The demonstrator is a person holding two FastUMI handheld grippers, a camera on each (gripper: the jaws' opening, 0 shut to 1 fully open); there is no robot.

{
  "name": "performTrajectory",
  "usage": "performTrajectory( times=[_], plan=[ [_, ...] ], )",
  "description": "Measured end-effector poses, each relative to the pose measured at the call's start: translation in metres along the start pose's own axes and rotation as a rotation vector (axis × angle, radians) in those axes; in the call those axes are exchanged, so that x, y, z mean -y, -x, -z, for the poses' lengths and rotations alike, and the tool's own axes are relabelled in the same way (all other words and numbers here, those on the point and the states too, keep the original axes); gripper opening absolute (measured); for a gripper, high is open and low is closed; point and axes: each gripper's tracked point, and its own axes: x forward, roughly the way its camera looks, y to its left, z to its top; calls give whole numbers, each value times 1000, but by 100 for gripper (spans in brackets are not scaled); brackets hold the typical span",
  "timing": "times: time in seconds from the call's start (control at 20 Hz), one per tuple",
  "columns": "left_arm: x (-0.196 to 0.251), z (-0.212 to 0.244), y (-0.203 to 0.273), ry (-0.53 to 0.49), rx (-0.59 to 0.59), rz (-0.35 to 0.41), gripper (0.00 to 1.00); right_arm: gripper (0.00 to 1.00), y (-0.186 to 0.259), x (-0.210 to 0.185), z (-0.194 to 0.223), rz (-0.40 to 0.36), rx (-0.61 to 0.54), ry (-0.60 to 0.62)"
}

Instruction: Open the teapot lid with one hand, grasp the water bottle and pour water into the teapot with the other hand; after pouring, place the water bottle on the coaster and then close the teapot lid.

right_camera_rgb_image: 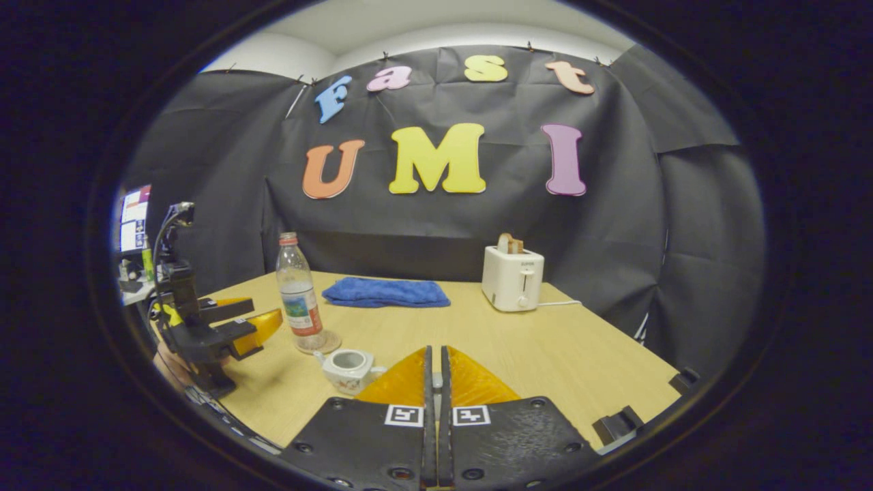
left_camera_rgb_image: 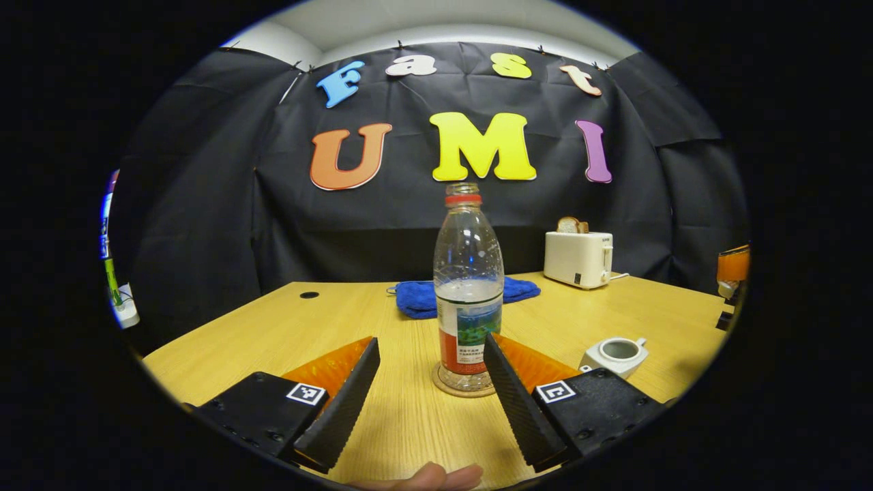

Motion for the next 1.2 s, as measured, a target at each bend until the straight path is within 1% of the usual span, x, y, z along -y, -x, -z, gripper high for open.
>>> performTrajectory(
  times=[0.1, 0.2, 0.35, 0.5, 0.55, 0.6, 0.7, 0.9, 1.0, 1.1, 1.2],
  plan=[
    [-7, -12, 14, 39, 6, -27, 96, 1, -11, -11, -5, -24, 1, -12],
    [-7, -32, 30, 74, 21, -34, 96, 0, -21, -24, -9, -50, 2, -20],
    [-7, -63, 55, 95, 59, -39, 96, 1, -34, -36, -10, -68, 8, -16],
    [-9, -80, 74, 49, 62, -47, 96, 1, -50, -50, -4, -92, -13, -34],
    [-9, -84, 81, 38, 61, -47, 100, 1, -54, -55, -3, -100, -20, -43],
    [-8, -89, 87, 27, 58, -38, 96, 1, -59, -58, -2, -104, -25, -51],
    [-10, -98, 97, 33, 62, -31, 96, 1, -69, -66, 1, -112, -35, -57],
    [-14, -120, 113, 49, 112, -14, 96, 1, -86, -82, 11, -124, -62, -69],
    [-19, -121, 115, 45, 111, -25, 96, 1, -92, -90, 19, -139, -81, -69],
    [-14, -119, 114, 52, 106, 0, 96, 1, -96, -97, 25, -149, -102, -66],
    [-17, -115, 113, 49, 98, -1, 96, 1, -100, -102, 27, -156, -109, -61]
  ],
)
